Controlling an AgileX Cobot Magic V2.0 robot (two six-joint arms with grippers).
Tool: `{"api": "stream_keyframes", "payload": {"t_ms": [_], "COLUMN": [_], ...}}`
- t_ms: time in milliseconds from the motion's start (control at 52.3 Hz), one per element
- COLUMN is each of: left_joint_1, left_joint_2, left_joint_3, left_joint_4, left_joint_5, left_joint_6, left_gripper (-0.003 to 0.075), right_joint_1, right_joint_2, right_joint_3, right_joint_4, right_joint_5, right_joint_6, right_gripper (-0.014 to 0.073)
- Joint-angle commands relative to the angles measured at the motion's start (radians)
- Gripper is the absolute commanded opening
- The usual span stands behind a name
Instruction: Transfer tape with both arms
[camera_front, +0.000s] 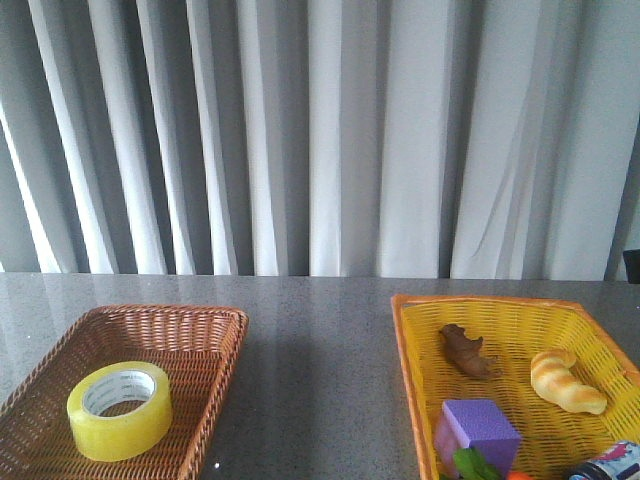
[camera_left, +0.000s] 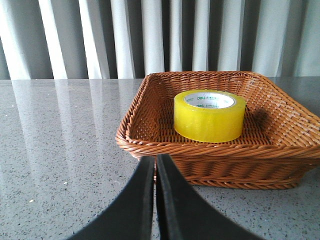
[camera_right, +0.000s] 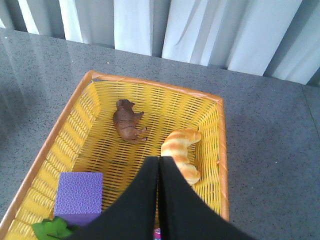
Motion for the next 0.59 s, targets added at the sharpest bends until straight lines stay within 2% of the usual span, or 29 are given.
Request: {"api": "stream_keyframes", "payload": {"t_ms": [0,172,363,574], "left_joint_1": [0.002,0.002,0.002,0.002], "left_joint_2": [-0.017,-0.017,-0.017,-0.017], "left_joint_3": [-0.023,-0.023,-0.023,-0.023], "left_joint_4": [-0.011,-0.011,-0.011,-0.011], "left_joint_5": [-0.066,-0.066,-0.066,-0.066], "left_joint_6": [-0.01,-0.01,-0.01,-0.01], "left_gripper": [-0.0006,-0.0006,-0.0006,-0.0006], "right_joint_1": [-0.001,-0.001,-0.001,-0.001], "right_joint_2": [-0.02,-0.102,-0.349,-0.62], "right_joint_3": [-0.024,0.064,0.436,0.819], "right_joint_4": [-0.008,-0.034,0.039,0.121], "right_joint_5": [-0.061,-0.132,-0.383,-0.545], "right_joint_6": [0.0,-0.037,-0.035,-0.035], "right_gripper": [-0.0008,-0.0008,-0.0008,-0.0008]}}
